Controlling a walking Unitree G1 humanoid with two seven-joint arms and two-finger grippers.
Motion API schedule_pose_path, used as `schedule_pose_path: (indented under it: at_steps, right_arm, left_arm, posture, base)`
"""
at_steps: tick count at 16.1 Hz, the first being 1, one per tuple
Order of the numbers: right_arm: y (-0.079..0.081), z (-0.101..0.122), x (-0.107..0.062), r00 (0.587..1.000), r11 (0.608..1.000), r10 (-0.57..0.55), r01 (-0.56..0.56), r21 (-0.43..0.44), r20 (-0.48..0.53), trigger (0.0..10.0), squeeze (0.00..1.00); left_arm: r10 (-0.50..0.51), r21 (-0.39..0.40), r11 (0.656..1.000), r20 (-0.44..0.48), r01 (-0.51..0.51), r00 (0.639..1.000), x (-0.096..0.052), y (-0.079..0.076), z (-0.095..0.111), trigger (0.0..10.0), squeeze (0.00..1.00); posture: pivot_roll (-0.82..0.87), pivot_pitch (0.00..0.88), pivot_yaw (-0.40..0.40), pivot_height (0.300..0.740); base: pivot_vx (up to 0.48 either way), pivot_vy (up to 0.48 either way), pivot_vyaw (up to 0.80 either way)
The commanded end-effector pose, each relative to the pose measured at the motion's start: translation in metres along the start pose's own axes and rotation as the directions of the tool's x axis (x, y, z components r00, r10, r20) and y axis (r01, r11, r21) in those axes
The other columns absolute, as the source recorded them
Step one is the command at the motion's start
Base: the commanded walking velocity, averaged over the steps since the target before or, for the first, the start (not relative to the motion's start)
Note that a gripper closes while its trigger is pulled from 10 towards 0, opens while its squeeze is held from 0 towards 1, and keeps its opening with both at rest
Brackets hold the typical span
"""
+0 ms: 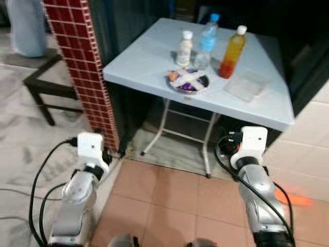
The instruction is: Restocking fridge
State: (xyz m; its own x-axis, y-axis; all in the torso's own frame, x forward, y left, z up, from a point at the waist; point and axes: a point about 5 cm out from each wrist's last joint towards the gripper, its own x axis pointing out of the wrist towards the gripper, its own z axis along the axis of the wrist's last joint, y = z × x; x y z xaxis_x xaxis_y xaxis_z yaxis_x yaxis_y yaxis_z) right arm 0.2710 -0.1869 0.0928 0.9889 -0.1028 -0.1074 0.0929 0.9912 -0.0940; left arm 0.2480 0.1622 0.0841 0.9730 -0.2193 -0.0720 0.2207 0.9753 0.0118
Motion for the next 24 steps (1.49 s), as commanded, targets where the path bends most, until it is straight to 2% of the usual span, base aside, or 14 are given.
schedule_pose_path:
  at_steps: [1, 2, 5, 8, 10, 11, 13, 15, 17, 19, 20, 21, 23, 24]
  right_arm:
    - [-0.002, -0.001, 0.001, 1.000, 1.000, -0.004, 0.004, -0.003, -0.015, 10.0, 0.00]
    - [-0.003, -0.002, 0.000, 1.000, 0.999, 0.005, -0.005, 0.035, -0.014, 10.0, 0.00]
    - [-0.001, -0.001, -0.001, 1.000, 0.999, 0.012, -0.012, 0.040, -0.006, 10.0, 0.00]
    - [0.004, -0.001, -0.001, 0.999, 0.997, 0.041, -0.041, 0.063, -0.002, 10.0, 0.00]
    - [0.004, 0.000, -0.001, 0.999, 0.996, 0.048, -0.049, 0.073, 0.006, 10.0, 0.00]
    - [0.005, 0.001, -0.002, 0.999, 0.995, 0.051, -0.052, 0.081, 0.012, 10.0, 0.00]
    - [0.004, 0.000, -0.005, 0.999, 0.996, 0.041, -0.042, 0.077, 0.009, 10.0, 0.00]
    - [0.000, -0.003, -0.007, 1.000, 1.000, -0.008, 0.008, -0.016, 0.000, 10.0, 0.00]
    - [0.004, -0.002, -0.005, 0.999, 0.997, 0.029, -0.027, -0.068, 0.036, 10.0, 0.00]
    - [0.008, 0.001, -0.006, 0.996, 0.995, 0.082, -0.080, -0.063, 0.036, 10.0, 0.00]
    - [0.008, 0.002, -0.006, 0.996, 0.996, 0.087, -0.086, -0.034, 0.033, 10.0, 0.00]
    - [0.007, 0.003, -0.006, 0.996, 0.996, 0.081, -0.079, -0.036, 0.043, 10.0, 0.00]
    - [0.007, 0.003, -0.005, 0.994, 0.995, 0.095, -0.096, 0.019, 0.057, 10.0, 0.00]
    - [0.005, 0.003, -0.004, 0.996, 0.997, 0.069, -0.067, -0.039, 0.050, 10.0, 0.00]
  left_arm:
    - [-0.026, 0.015, 1.000, -0.033, 0.027, 0.999, 0.000, -0.004, -0.006, 10.0, 0.00]
    - [0.002, 0.039, 0.999, -0.051, 0.000, 0.999, -0.002, -0.002, -0.010, 10.0, 0.00]
    - [0.035, -0.010, 0.999, -0.048, -0.036, 0.998, 0.003, 0.012, -0.006, 10.0, 0.00]
    - [-0.026, 0.001, 1.000, -0.046, 0.026, 0.999, 0.018, 0.024, 0.002, 10.0, 0.00]
    - [-0.058, 0.002, 0.998, -0.042, 0.058, 0.997, 0.024, 0.026, 0.005, 10.0, 0.00]
    - [-0.079, -0.038, 0.996, -0.009, 0.078, 0.997, 0.027, 0.023, 0.009, 10.0, 0.00]
    - [-0.045, -0.035, 0.998, 0.001, 0.045, 0.999, 0.028, 0.020, 0.010, 10.0, 0.00]
    - [-0.036, -0.064, 0.997, 0.013, 0.037, 0.999, 0.017, 0.006, 0.005, 10.0, 0.00]
    - [-0.055, -0.062, 0.997, -0.002, 0.055, 0.998, 0.004, -0.002, -0.002, 10.0, 0.00]
    - [-0.055, -0.057, 0.997, 0.002, 0.055, 0.998, -0.006, -0.002, -0.004, 10.0, 0.00]
    - [-0.070, -0.026, 0.997, 0.014, 0.070, 0.997, -0.010, -0.003, -0.004, 10.0, 0.00]
    - [-0.071, -0.047, 0.996, 0.011, 0.071, 0.997, -0.013, -0.004, -0.005, 10.0, 0.00]
    - [-0.061, -0.028, 0.998, -0.002, 0.061, 0.998, -0.013, -0.002, -0.004, 10.0, 0.00]
    - [-0.031, -0.025, 0.999, -0.021, 0.030, 0.999, -0.013, 0.001, -0.006, 10.0, 0.00]
  posture:
    - [0.01, 0.015, 0.012, 0.740]
    - [0.01, 0.018, 0.012, 0.740]
    - [0.01, 0.023, 0.013, 0.740]
    - [0.01, 0.019, 0.016, 0.740]
    - [0.01, 0.019, 0.019, 0.740]
    - [0.00, 0.020, 0.024, 0.740]
    - [-0.01, 0.020, 0.025, 0.740]
    - [-0.01, 0.026, 0.018, 0.740]
    - [-0.01, 0.029, 0.015, 0.740]
    - [-0.01, 0.029, 0.010, 0.740]
    - [0.00, 0.029, 0.007, 0.740]
    - [0.00, 0.029, 0.005, 0.740]
    - [0.00, 0.027, 0.004, 0.740]
    - [0.00, 0.026, 0.004, 0.740]
  base:
    - [0.000, 0.000, 0.00]
    - [0.000, 0.000, 0.00]
    - [0.000, 0.000, 0.00]
    - [0.000, 0.000, 0.00]
    - [0.000, 0.000, 0.00]
    - [0.000, 0.000, 0.00]
    - [0.000, 0.000, 0.00]
    - [0.000, 0.000, 0.00]
    - [0.000, 0.000, 0.00]
    - [0.000, 0.000, 0.00]
    - [0.000, 0.000, 0.00]
    - [0.000, 0.000, 0.00]
    - [0.000, 0.000, 0.00]
    - [0.000, 0.000, 0.00]
